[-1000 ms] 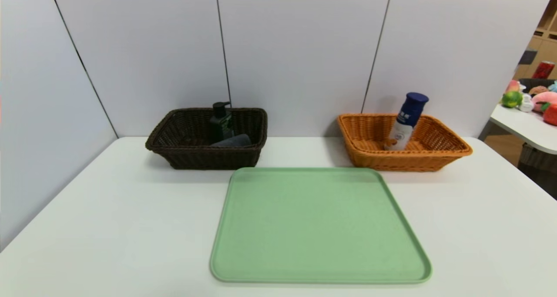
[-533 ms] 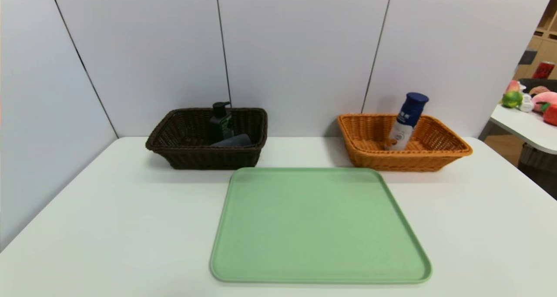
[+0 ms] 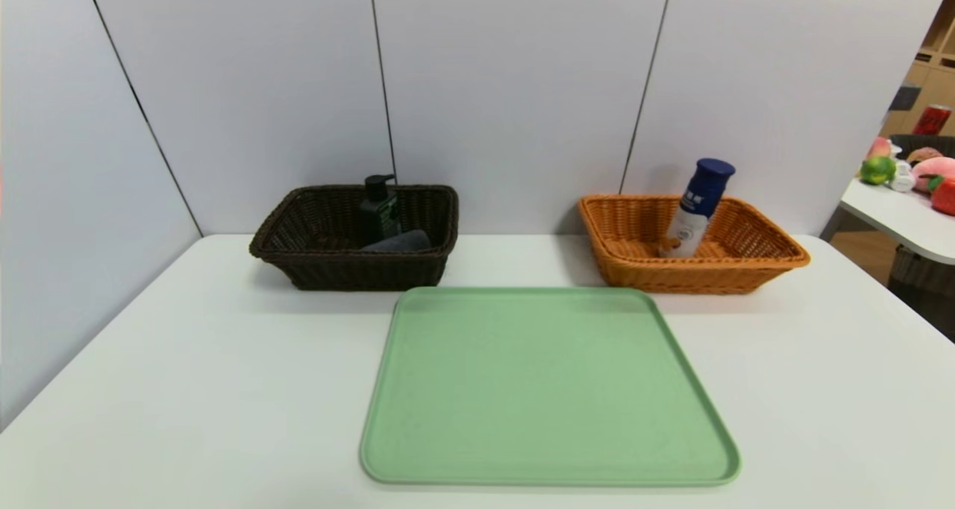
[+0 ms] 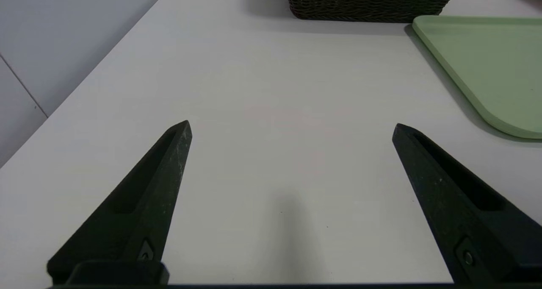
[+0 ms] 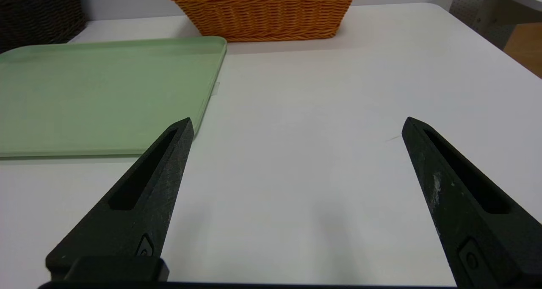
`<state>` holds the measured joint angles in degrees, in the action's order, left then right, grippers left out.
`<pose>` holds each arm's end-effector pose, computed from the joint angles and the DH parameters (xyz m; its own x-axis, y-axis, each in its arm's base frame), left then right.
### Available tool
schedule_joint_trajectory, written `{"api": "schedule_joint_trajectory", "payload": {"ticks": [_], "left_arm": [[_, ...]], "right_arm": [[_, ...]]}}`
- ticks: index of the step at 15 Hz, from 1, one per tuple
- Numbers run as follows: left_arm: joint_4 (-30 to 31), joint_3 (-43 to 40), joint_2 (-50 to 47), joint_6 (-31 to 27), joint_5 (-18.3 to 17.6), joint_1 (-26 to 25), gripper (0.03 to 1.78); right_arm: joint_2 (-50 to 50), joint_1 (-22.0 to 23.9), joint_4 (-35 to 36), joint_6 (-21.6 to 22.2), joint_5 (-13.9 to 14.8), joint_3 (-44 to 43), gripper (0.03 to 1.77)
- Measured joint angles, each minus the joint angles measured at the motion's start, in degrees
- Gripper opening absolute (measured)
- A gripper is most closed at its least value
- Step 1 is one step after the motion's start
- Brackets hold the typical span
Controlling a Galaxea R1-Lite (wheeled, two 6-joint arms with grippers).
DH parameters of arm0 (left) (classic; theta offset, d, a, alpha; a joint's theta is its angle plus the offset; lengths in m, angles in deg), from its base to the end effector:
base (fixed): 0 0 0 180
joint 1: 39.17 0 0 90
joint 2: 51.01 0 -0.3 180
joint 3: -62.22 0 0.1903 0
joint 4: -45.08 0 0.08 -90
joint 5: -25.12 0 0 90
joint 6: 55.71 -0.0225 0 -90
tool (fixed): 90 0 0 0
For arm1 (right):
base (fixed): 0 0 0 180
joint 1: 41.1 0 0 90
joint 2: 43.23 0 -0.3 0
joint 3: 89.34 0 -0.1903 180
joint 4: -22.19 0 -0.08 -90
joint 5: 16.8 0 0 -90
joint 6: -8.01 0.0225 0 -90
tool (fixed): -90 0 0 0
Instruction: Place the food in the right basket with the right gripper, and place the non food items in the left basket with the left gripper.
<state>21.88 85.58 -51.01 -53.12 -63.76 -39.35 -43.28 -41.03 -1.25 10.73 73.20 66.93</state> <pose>-0.0228 0.0004 0.0757 0.9997 0.0227 0.0028 -0.0225 0.9987 -0.0452 -0.0234 0.0000 0.0771 1.0000 -0.0012 0.0059 0.0009 0.9989 0.0475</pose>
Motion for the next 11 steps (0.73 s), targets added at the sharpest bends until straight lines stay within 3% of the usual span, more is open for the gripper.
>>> {"api": "schedule_joint_trajectory", "payload": {"ticks": [11], "left_arm": [[0.0, 0.0, 0.0, 0.0, 0.0, 0.0, 1.69]], "right_arm": [[0.0, -0.1, 0.0, -0.6, -0.1, 0.0, 1.7]]}}
